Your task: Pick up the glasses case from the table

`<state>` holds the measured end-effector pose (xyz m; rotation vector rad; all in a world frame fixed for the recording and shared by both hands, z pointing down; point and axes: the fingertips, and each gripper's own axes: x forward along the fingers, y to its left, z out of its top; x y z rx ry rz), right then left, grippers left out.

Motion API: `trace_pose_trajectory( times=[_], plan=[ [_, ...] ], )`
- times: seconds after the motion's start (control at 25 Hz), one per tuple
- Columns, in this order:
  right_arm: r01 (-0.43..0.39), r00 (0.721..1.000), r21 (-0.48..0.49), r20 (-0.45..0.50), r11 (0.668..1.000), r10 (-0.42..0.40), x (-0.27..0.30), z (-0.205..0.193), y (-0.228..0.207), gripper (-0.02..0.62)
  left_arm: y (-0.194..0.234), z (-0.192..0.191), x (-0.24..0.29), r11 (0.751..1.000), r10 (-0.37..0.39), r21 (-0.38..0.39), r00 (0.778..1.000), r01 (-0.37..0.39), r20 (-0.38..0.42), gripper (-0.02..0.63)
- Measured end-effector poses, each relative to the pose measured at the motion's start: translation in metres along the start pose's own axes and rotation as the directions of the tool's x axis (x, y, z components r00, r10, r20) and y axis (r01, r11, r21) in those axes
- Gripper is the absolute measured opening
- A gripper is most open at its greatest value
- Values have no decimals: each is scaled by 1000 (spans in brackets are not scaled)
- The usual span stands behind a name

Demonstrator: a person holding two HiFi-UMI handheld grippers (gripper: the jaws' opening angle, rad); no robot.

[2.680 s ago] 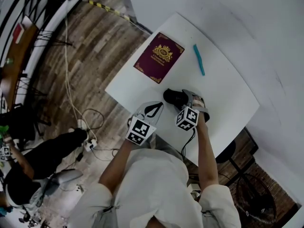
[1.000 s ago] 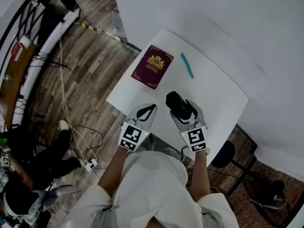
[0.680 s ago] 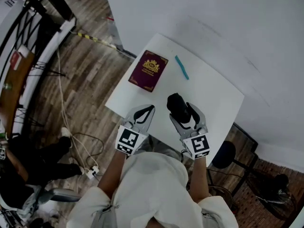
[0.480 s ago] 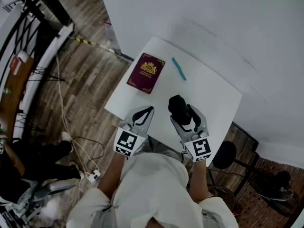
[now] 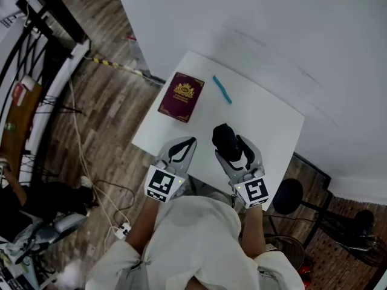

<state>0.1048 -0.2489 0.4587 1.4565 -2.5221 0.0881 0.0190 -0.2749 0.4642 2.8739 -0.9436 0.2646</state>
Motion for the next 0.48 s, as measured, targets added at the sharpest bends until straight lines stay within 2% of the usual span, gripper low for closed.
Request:
trace_pose_trajectory(
  times=[0.48],
  plan=[
    [-7,1000,-1,21,1000,7,2,4,-2,314,-2,5,4,1000,-5,15,1000,5,8,18]
  ],
)
